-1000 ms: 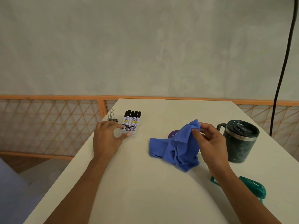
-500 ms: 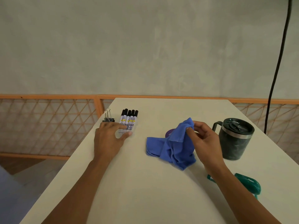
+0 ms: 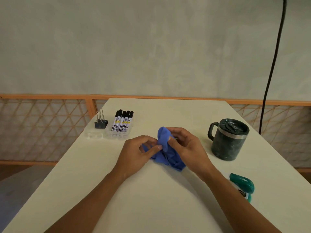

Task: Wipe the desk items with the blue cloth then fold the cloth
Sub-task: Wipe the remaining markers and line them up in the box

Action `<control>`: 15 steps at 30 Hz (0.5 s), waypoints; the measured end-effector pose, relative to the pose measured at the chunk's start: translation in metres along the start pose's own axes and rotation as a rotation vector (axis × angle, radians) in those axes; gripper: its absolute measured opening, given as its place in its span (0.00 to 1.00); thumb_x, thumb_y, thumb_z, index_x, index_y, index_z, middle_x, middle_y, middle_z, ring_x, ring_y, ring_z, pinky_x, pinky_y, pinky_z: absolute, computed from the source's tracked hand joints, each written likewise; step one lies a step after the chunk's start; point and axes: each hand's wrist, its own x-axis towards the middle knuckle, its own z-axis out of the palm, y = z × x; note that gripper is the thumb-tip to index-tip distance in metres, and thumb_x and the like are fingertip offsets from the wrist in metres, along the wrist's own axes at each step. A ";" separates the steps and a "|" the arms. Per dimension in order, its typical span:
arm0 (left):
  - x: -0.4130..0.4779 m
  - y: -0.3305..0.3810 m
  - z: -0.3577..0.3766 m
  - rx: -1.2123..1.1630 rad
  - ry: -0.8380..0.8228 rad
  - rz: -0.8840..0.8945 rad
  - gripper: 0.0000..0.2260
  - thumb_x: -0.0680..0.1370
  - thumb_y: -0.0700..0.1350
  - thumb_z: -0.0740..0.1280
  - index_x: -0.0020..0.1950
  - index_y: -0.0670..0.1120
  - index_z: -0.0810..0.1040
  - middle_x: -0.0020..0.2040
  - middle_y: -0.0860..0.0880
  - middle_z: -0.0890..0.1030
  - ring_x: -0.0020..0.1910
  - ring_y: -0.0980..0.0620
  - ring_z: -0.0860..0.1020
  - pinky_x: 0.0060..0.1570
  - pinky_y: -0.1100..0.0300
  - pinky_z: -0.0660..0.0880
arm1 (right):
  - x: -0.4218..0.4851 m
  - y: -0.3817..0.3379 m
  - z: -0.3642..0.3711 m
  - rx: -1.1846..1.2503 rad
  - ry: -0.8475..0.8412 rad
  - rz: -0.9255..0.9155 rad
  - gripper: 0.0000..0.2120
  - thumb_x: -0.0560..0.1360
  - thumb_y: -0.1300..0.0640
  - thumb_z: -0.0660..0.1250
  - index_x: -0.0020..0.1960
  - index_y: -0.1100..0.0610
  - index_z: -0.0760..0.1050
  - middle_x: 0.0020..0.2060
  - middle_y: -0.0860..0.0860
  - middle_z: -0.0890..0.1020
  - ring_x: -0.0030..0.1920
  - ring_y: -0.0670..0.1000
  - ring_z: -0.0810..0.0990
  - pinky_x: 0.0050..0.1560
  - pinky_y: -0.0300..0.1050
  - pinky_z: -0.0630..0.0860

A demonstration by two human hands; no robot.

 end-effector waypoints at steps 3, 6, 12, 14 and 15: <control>0.001 -0.001 -0.004 0.011 0.068 0.000 0.04 0.78 0.45 0.79 0.47 0.54 0.87 0.45 0.56 0.87 0.46 0.53 0.83 0.41 0.58 0.75 | 0.000 -0.005 -0.005 -0.021 0.051 0.001 0.12 0.84 0.57 0.71 0.66 0.48 0.81 0.60 0.42 0.86 0.62 0.44 0.84 0.67 0.51 0.81; 0.001 -0.007 -0.010 0.021 0.137 -0.001 0.06 0.78 0.44 0.79 0.45 0.54 0.85 0.43 0.56 0.86 0.43 0.53 0.82 0.39 0.59 0.73 | 0.001 -0.017 -0.020 -0.140 0.143 -0.075 0.12 0.83 0.55 0.72 0.65 0.45 0.80 0.60 0.39 0.86 0.61 0.42 0.84 0.66 0.51 0.81; 0.004 -0.012 -0.012 0.045 0.231 -0.037 0.04 0.78 0.45 0.78 0.46 0.51 0.85 0.42 0.56 0.85 0.41 0.55 0.82 0.37 0.65 0.73 | 0.001 -0.049 -0.074 -0.569 0.435 -0.274 0.16 0.81 0.46 0.74 0.68 0.44 0.79 0.63 0.33 0.81 0.58 0.31 0.79 0.65 0.38 0.77; 0.005 -0.013 -0.013 0.041 0.248 -0.047 0.04 0.78 0.46 0.78 0.46 0.52 0.85 0.41 0.57 0.85 0.41 0.55 0.82 0.38 0.62 0.75 | 0.001 -0.050 -0.096 -0.725 0.512 -0.246 0.21 0.78 0.38 0.74 0.69 0.42 0.78 0.64 0.31 0.77 0.60 0.33 0.74 0.67 0.45 0.75; 0.005 -0.013 -0.013 0.040 0.248 -0.053 0.04 0.78 0.46 0.78 0.46 0.52 0.85 0.41 0.57 0.85 0.41 0.55 0.82 0.39 0.60 0.76 | 0.000 -0.048 -0.106 -0.786 0.531 -0.208 0.26 0.75 0.34 0.75 0.69 0.41 0.76 0.66 0.34 0.76 0.66 0.36 0.71 0.69 0.51 0.75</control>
